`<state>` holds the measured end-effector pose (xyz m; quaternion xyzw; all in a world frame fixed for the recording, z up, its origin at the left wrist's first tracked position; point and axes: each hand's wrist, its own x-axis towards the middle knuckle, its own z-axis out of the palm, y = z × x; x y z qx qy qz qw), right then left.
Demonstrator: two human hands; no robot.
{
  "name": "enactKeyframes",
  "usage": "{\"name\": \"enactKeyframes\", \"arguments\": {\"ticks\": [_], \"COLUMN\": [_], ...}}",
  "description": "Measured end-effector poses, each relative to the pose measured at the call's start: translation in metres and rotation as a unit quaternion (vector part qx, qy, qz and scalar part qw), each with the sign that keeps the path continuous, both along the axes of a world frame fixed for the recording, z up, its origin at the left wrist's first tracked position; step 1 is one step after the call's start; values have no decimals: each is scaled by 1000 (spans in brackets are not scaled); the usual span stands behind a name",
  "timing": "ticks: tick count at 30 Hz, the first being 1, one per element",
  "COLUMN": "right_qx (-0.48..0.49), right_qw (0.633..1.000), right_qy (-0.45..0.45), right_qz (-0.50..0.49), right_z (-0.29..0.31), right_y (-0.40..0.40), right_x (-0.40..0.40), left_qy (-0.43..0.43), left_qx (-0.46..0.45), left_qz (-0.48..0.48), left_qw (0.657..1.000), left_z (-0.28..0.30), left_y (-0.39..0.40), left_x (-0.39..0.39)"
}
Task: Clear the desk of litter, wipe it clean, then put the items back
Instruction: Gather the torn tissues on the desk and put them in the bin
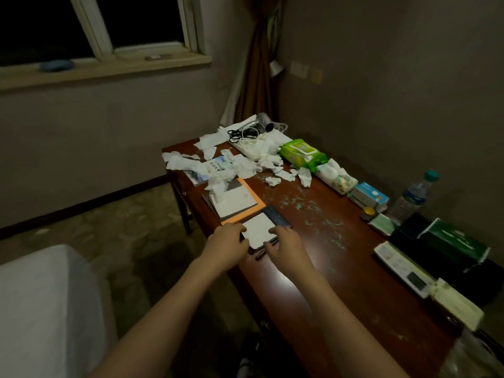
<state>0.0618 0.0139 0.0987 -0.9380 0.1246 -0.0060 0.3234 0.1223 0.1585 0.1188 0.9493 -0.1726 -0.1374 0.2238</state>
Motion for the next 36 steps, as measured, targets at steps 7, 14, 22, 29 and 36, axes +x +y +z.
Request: {"name": "enactKeyframes", "arguments": {"ticks": [7,14,22,29,36], "right_qx": [21,-9,-7,-13,0], "right_qw": [1000,999,998,989,974], "right_qy": [5,30,57,91,122], "right_qz": [-2,19,-23,-115,-192], "right_z": [-18,-24,-45,-54,-56], "right_y": [-18,-36,-28,-14,22], "right_x": [126,214,264,311,372], "left_qy": [13,11,14,-19,36], "left_qx": [73,129,186,267,214], "left_qz": [-32,-34,-76,-208,-313], "left_qw": [997,991,979,941,925], "left_z": [-12,-31,-72,-107,-144], "left_y": [-8,-15,-13,-11,-8], "left_x": [133,219,288,359,406]}}
